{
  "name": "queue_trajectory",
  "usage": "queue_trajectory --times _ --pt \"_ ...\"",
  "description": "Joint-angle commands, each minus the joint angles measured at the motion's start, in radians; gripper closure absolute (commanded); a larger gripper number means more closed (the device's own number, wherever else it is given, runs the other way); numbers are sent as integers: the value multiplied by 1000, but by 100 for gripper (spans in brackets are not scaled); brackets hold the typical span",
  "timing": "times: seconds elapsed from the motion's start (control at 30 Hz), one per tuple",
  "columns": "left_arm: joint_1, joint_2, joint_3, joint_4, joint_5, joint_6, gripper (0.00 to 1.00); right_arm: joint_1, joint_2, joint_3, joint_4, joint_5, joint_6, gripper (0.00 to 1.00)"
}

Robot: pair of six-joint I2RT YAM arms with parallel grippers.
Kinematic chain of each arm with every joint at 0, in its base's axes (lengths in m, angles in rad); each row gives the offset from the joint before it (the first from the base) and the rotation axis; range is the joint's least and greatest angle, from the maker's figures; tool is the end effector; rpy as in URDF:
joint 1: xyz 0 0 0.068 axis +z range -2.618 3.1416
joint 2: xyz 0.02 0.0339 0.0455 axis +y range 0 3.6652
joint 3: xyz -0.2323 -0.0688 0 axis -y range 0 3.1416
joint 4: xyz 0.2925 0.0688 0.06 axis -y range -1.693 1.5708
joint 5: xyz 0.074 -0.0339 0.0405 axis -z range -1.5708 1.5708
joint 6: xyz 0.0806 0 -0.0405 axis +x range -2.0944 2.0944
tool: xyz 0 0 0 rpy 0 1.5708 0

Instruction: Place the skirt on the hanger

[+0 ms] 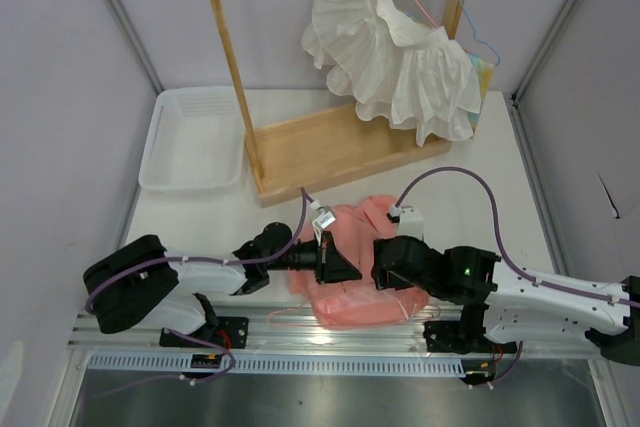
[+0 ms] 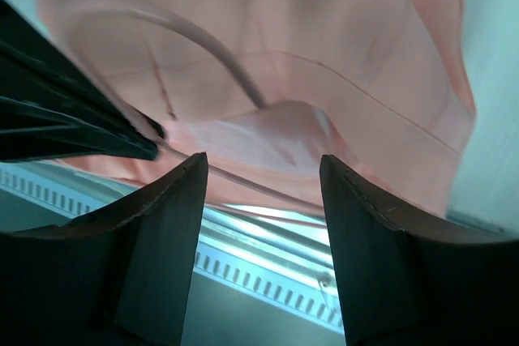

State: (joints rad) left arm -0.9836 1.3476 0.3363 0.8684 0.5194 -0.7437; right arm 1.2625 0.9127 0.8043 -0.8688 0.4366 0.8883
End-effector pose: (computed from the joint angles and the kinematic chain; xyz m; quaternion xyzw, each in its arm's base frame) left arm 0.1424 -0.2862 0.1035 0.2544 0.7051 -0.6072 0.2636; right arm 0.1106 0.2350 0.2034 -0.1114 0.9291 0.1527 0.3179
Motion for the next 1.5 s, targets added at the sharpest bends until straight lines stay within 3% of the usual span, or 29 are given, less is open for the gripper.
queue_trajectory --times 0.0,0.33,0.6,0.77,0.87,0.9,1.0,1.13,1.17,1.27,1.37,1.47 --pt "-9 21 50 80 39 -3 100 -17 -9 7 177 4 -109 37" --pt "-18 51 87 70 37 -2 100 -83 60 1 316 -48 -123 37" --pt "-30 48 116 34 14 21 100 -89 103 -8 333 -52 -72 58" --pt "-44 36 168 -130 -61 81 100 -65 110 -19 315 -29 -40 62" --pt "-52 22 196 -225 -126 102 100 -46 118 -30 310 -12 -16 73" --pt "-52 18 207 -248 -157 107 100 -37 124 -31 307 7 -9 84" --pt "-53 -17 230 -369 -215 124 99 -32 141 -19 257 42 12 100" --pt "-53 -128 256 -557 -341 161 77 -31 147 -4 195 108 12 100" --pt "-53 -157 262 -603 -372 176 64 -32 143 -2 205 105 2 100" --pt "-53 -275 305 -837 -529 190 52 -32 127 10 206 100 -29 100" --pt "-50 -382 337 -1067 -658 175 45 -32 124 27 179 106 -41 100" --pt "-18 -420 343 -1241 -650 112 41 -31 107 24 185 90 -58 100"
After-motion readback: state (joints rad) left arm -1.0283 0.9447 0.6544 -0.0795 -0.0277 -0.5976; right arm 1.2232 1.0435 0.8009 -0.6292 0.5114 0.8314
